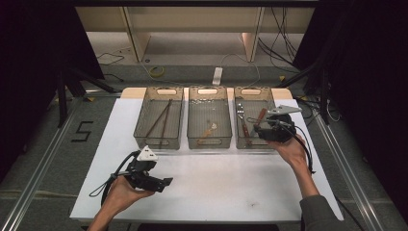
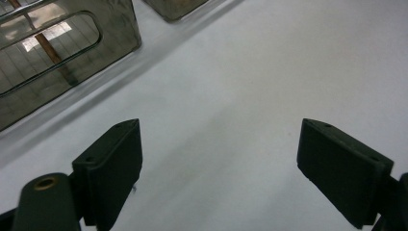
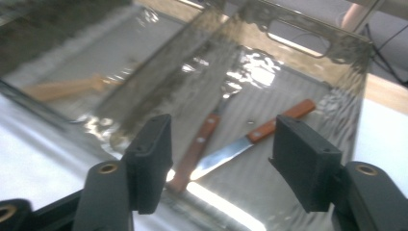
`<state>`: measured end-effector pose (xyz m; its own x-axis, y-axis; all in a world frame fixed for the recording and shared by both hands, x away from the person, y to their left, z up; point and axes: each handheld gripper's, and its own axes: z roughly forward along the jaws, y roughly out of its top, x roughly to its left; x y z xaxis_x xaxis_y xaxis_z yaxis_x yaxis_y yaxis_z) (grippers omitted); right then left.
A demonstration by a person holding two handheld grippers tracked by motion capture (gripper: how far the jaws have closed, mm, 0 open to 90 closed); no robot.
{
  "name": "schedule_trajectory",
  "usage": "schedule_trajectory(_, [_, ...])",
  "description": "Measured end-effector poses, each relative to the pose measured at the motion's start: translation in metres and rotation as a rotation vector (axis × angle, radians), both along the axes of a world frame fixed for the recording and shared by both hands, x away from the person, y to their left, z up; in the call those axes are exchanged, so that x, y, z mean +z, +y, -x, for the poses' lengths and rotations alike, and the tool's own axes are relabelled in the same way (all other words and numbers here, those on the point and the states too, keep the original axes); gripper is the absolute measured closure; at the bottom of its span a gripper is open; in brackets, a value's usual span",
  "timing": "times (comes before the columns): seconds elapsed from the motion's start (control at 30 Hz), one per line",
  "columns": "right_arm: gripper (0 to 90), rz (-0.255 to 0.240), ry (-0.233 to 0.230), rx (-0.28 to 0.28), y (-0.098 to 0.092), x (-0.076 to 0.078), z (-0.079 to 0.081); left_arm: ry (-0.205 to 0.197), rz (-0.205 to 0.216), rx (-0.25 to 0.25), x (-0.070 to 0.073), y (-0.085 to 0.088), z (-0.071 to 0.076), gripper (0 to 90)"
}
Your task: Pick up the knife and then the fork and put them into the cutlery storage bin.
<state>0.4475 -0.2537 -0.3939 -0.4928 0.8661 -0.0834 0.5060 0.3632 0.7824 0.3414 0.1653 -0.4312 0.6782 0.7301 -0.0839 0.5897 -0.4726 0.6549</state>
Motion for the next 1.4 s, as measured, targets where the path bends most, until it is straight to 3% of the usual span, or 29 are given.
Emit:
schedule_trajectory(0.3, [31.6, -0.121, -0.035, 0.068, 0.01, 0.002, 0.044, -0.002, 0.01, 0.004, 0.001, 0.0, 0.001, 15.6])
schedule_trajectory(0.37, [31.5, -0.153, -0.039, 0.086, 0.012, 0.0, 0.05, 0.0, 0.009, 0.004, 0.001, 0.0, 0.001, 15.6])
schedule_trajectory(0.43, [30.9, -0.146, -0.047, 0.104, 0.016, -0.001, 0.056, 0.0, 0.009, 0.0, 0.001, 0.0, 0.001, 15.6])
schedule_trajectory(0.53, [30.1, -0.2, -0.049, 0.134, 0.019, -0.003, 0.064, -0.006, 0.013, 0.0, 0.002, 0.001, 0.001, 15.6])
schedule_trajectory(0.9, [26.4, -0.249, -0.061, 0.2, 0.022, -0.012, 0.095, -0.012, 0.036, -0.003, 0.003, 0.002, 0.001, 15.6])
schedule_trajectory(1.2, [25.0, -0.286, -0.061, 0.227, 0.018, -0.022, 0.122, -0.048, 0.097, -0.005, 0.006, 0.007, 0.008, 15.6])
schedule_trajectory(1.4, [23.8, -0.304, -0.091, 0.222, 0.015, -0.027, 0.134, -0.05, 0.172, -0.017, 0.009, 0.01, 0.011, 15.6])
